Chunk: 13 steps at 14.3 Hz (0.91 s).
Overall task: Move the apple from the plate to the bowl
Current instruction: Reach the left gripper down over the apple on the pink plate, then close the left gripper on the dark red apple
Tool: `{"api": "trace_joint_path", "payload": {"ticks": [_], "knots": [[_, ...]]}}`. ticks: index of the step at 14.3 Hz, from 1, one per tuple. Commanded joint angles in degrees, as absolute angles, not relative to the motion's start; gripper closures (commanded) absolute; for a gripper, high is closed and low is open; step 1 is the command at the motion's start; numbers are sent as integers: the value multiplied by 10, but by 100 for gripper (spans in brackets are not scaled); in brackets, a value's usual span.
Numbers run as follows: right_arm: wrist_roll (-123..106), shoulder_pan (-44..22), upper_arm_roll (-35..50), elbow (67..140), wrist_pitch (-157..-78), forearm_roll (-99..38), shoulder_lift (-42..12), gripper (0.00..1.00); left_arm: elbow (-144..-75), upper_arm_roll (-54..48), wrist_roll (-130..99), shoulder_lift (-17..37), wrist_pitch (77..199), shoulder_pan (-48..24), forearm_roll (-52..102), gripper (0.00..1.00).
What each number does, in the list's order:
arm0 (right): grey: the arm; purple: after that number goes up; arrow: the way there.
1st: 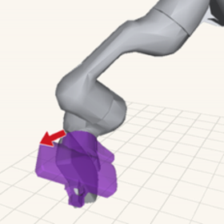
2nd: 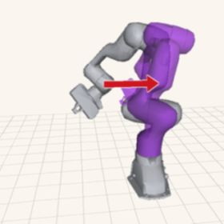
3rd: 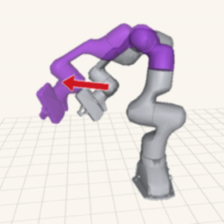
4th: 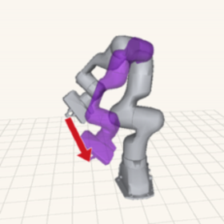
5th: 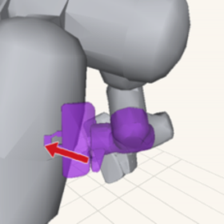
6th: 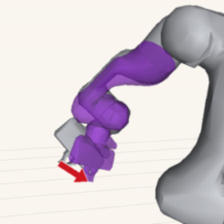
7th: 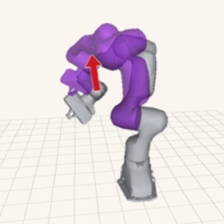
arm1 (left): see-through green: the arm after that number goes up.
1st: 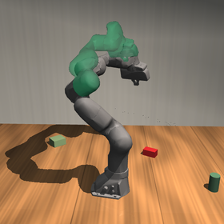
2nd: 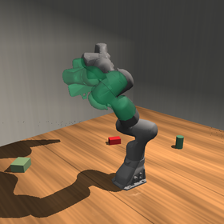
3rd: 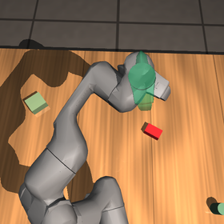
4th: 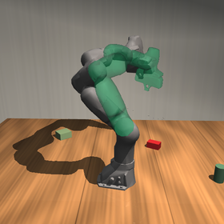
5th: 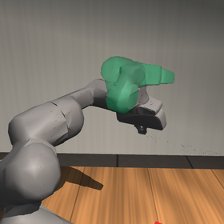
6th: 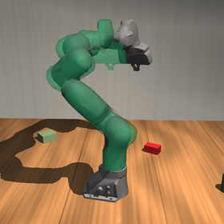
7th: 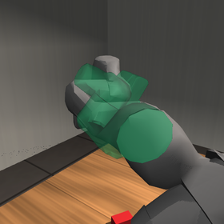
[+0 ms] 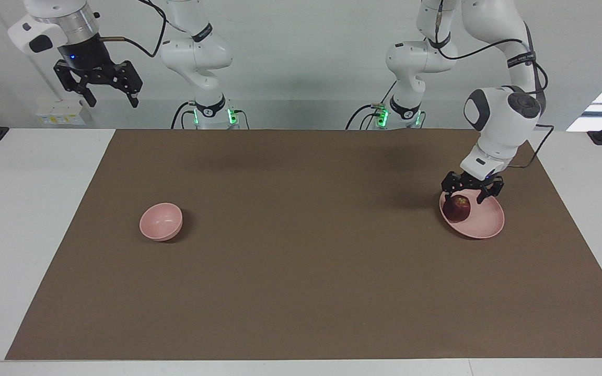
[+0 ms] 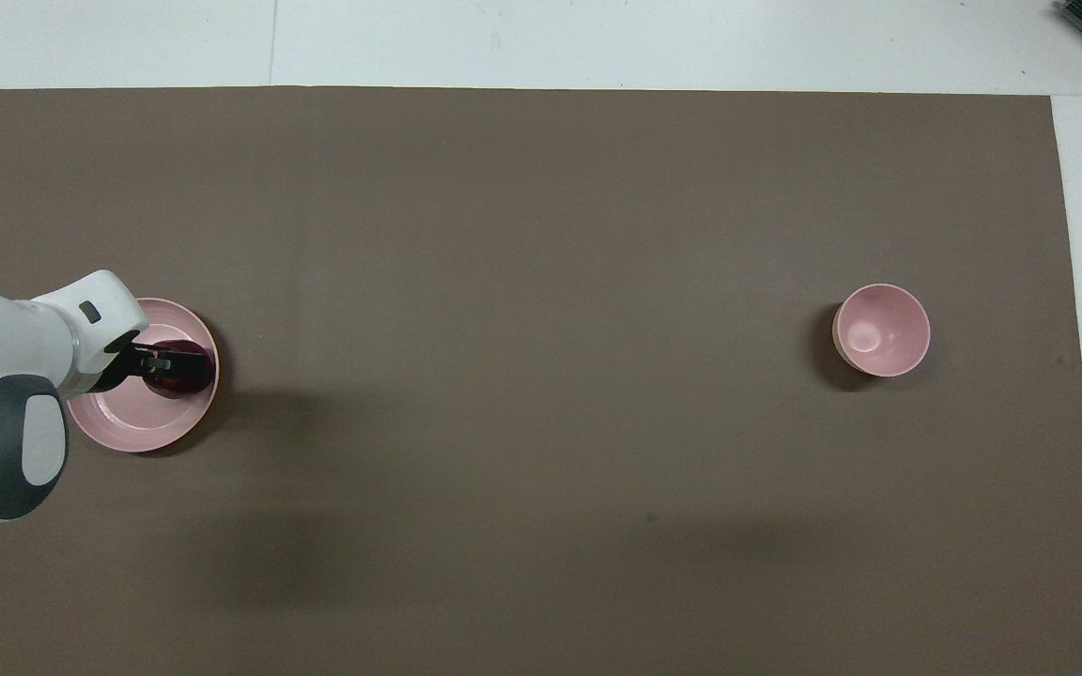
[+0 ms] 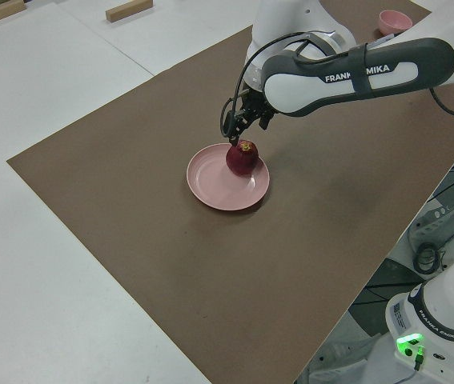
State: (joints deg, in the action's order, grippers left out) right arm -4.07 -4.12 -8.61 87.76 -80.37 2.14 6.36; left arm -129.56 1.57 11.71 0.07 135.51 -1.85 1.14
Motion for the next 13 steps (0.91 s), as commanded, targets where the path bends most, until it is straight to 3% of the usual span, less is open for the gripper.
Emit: {"api": "trace_joint_path", "payload": {"ticks": [1, 3, 6, 13], "knots": [[-48, -33, -89, 888, -792, 8, 74, 0, -1311, 14, 120, -1, 1379, -12, 15, 0], [-47, -33, -91, 888, -796, 8, 74, 0, -1313, 14, 120, -2, 1377, -11, 15, 14], [-43, -36, -89, 889, -802, 8, 74, 0, -1319, 14, 120, -4, 1382, -12, 14, 19], [-45, -35, -89, 889, -802, 8, 74, 0, -1322, 15, 121, 1, 1397, -11, 10, 20]]}}
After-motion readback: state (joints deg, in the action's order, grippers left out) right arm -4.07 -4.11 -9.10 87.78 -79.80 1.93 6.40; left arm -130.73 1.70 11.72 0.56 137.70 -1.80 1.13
